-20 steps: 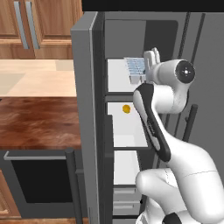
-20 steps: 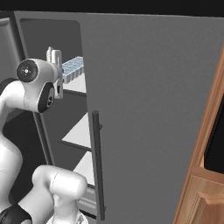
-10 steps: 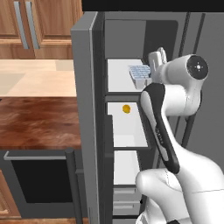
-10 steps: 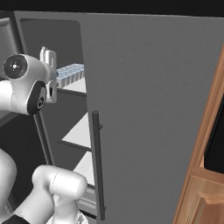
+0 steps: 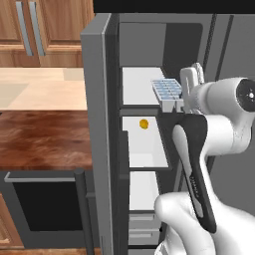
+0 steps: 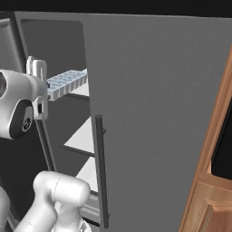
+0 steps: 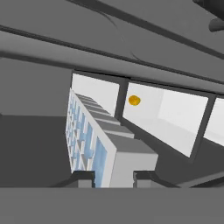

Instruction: Open the freezer door, pick up the ice cube tray from the freezer, and place it on the dining counter.

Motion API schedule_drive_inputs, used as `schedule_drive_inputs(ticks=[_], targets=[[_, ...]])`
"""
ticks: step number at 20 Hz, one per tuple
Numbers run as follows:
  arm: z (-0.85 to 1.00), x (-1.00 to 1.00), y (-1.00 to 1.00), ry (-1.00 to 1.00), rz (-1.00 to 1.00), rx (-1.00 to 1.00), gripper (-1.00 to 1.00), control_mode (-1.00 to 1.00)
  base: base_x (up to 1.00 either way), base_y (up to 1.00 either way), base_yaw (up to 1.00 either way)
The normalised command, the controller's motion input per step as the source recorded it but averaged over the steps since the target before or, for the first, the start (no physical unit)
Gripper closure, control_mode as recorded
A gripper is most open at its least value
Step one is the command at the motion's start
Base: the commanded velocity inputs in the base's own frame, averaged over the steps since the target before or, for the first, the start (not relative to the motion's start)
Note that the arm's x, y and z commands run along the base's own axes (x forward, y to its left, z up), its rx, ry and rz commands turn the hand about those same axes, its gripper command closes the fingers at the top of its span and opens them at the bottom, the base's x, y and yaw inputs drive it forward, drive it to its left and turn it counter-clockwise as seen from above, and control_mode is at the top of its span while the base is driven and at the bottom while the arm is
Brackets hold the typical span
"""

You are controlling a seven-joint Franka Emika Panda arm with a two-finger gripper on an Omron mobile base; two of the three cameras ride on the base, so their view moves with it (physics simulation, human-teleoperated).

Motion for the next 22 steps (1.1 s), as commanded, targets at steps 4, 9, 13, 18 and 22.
schedule_drive_inputs(ticks=[4, 9, 13, 18, 22], targets=[[0.00, -0.57, 0.00, -0.06, 0.00, 0.00, 1.00, -1.00, 0.00, 0.00, 0.00], [0.00, -0.45, 0.00, -0.01, 0.00, 0.00, 1.00, -1.00, 0.00, 0.00, 0.00], [0.00, -0.24, 0.00, 0.00, 0.00, 0.00, 1.00, -1.00, 0.00, 0.00, 0.00], [0.00, -0.08, 0.00, 0.00, 0.00, 0.00, 1.00, -1.00, 0.00, 0.00, 0.00], [0.00, -0.22, 0.00, 0.00, 0.00, 0.00, 1.00, -1.00, 0.00, 0.00, 0.00]])
